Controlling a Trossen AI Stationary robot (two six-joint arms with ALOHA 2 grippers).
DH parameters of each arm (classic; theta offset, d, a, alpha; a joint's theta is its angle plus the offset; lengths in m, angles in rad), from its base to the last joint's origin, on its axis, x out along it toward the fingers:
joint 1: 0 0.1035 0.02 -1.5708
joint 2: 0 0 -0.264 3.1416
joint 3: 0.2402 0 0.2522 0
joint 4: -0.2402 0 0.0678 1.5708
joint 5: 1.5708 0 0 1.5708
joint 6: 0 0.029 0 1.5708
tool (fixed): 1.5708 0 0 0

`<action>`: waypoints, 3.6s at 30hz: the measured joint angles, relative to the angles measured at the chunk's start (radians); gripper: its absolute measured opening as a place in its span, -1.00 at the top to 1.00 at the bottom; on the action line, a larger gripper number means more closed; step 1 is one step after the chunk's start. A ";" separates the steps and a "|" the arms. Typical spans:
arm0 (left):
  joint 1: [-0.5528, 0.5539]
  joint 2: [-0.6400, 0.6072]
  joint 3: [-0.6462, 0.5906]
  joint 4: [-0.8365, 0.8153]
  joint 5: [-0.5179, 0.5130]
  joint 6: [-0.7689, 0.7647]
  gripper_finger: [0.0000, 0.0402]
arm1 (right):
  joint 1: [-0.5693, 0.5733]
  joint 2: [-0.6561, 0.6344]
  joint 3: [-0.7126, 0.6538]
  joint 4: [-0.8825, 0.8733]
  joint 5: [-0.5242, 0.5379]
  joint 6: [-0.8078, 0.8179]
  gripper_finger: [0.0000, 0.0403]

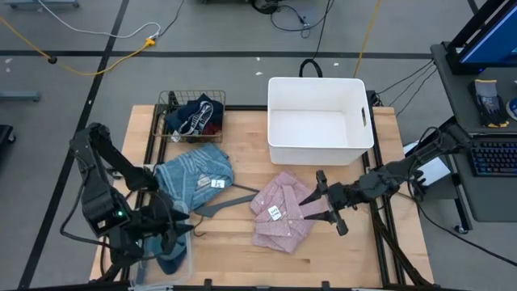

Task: Pick & Place Cloths
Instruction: Put the pink shirt into the white bin

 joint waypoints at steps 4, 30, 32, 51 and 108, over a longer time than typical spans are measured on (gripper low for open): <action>0.000 0.000 0.029 -0.002 -0.083 0.039 0.00 | 0.019 0.054 0.115 -0.230 0.002 -0.087 0.09; 0.095 -0.178 0.068 0.000 -0.325 0.390 0.00 | -0.004 0.389 0.315 -0.886 -0.125 -0.236 -0.53; 0.101 -0.183 0.068 0.000 -0.324 0.397 0.00 | -0.013 0.419 0.314 -0.893 -0.123 -0.276 -0.57; 0.103 -0.183 0.068 -0.002 -0.299 0.398 0.00 | -0.086 0.600 0.250 -0.814 -0.071 -0.441 -0.68; 0.103 -0.182 0.068 0.001 -0.259 0.450 0.00 | -0.190 0.095 0.107 -0.177 -0.635 0.368 0.80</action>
